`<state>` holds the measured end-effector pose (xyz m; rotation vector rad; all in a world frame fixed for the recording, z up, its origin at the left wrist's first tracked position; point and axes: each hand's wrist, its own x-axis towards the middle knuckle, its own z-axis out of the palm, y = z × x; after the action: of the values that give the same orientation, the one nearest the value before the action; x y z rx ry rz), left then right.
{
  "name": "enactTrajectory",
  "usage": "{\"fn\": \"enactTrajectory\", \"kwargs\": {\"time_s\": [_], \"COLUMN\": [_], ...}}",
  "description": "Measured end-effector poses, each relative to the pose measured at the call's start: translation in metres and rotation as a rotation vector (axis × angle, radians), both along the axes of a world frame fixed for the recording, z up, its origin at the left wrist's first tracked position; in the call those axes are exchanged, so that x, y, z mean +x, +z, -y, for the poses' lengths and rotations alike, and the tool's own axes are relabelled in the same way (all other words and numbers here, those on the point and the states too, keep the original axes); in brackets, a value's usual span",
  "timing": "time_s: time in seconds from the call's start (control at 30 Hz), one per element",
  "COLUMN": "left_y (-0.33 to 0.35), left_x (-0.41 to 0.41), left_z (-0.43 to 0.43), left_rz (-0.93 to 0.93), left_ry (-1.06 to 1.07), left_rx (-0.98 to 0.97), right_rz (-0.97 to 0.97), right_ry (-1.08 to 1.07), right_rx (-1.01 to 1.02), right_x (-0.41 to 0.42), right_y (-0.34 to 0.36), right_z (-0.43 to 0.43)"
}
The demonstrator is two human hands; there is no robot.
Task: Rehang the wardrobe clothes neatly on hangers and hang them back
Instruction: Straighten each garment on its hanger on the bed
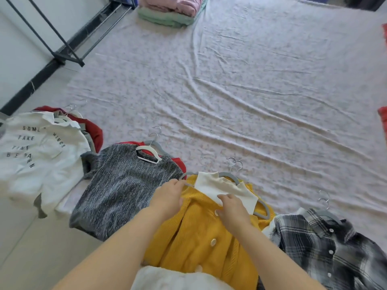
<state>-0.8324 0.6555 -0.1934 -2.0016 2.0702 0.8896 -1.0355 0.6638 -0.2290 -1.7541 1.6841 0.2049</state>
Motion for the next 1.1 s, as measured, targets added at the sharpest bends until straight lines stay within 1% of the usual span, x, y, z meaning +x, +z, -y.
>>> {"fn": "enactTrajectory", "kwargs": {"time_s": [0.13,0.3,0.43,0.63,0.8,0.97,1.1], "left_y": [0.017,0.035,0.043,0.045,0.050,0.049,0.047], "left_x": [0.046,0.120,0.197,0.330,0.423,0.485,0.524], "left_z": [-0.021,-0.056,-0.093,-0.155,-0.196,-0.213,-0.206], "left_rz": [0.042,0.047,0.043,0.015,0.093,0.082,0.087], "left_ry": [0.055,0.148,0.212,0.344,0.426,0.470,0.490], "left_rx": [-0.036,-0.067,-0.088,-0.058,-0.043,-0.024,-0.010], "right_rz": [0.008,-0.029,-0.079,-0.080,-0.050,-0.040,-0.042], "right_ry": [0.067,0.202,0.312,0.406,0.442,0.498,0.520], "right_rx": [-0.040,-0.068,-0.110,-0.089,-0.094,-0.104,-0.114], "right_x": [0.047,0.120,0.194,0.327,0.422,0.490,0.533], "right_y": [0.021,0.042,0.055,0.063,0.071,0.074,0.068], "right_z": [-0.002,-0.014,-0.034,-0.071,-0.093,-0.099,-0.086]}}
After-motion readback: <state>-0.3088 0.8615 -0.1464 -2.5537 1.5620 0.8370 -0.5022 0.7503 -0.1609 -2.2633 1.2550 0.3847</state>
